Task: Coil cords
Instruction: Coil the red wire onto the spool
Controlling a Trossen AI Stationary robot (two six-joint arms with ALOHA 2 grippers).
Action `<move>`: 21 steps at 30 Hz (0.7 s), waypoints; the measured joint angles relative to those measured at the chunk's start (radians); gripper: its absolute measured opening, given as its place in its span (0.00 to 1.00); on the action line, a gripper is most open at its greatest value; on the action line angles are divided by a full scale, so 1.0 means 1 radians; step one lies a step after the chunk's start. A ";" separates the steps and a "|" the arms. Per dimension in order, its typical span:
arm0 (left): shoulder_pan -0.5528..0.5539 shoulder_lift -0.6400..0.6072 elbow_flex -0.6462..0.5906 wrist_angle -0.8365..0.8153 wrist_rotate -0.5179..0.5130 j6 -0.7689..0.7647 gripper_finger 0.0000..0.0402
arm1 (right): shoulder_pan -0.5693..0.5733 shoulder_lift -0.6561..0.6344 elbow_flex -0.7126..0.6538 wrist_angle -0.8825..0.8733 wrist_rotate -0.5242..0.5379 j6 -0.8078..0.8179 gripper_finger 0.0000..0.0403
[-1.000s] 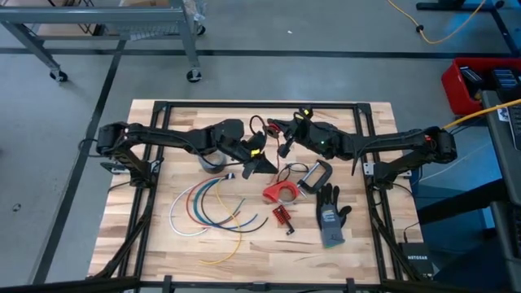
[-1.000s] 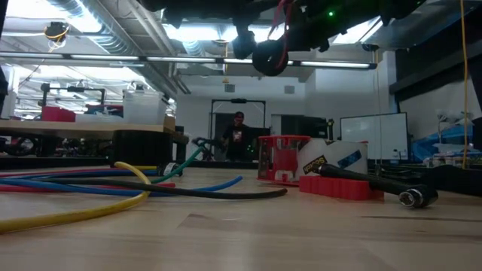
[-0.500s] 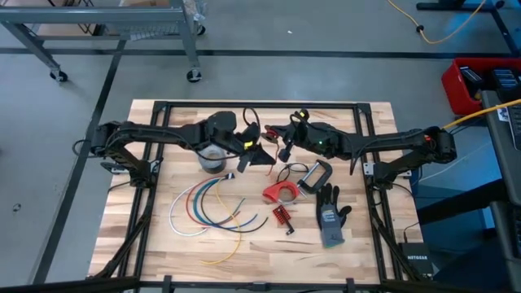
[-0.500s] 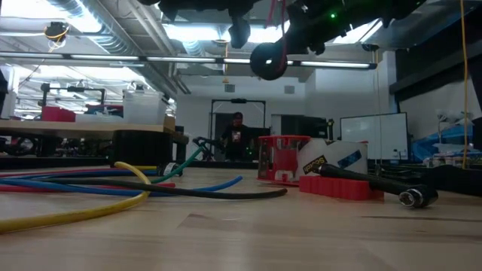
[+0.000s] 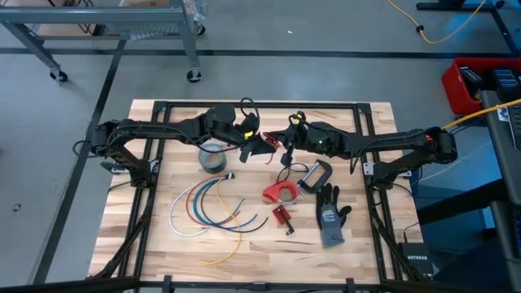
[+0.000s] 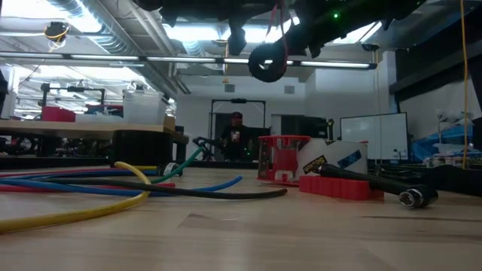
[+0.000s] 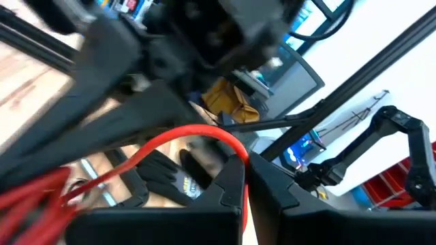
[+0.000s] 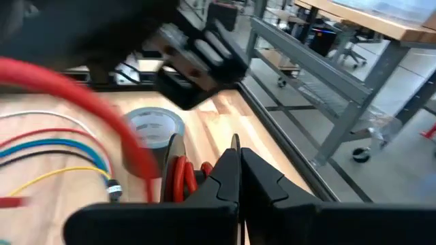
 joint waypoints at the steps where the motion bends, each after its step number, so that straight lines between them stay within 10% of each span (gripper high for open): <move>1: 0.006 0.000 0.000 -0.004 0.000 0.000 0.00 | 0.000 -0.009 0.000 -0.005 -0.008 0.000 0.01; 21: 0.030 -0.091 0.000 -0.235 -0.030 0.096 0.00 | 0.000 -0.218 0.000 -0.162 -0.183 0.085 0.01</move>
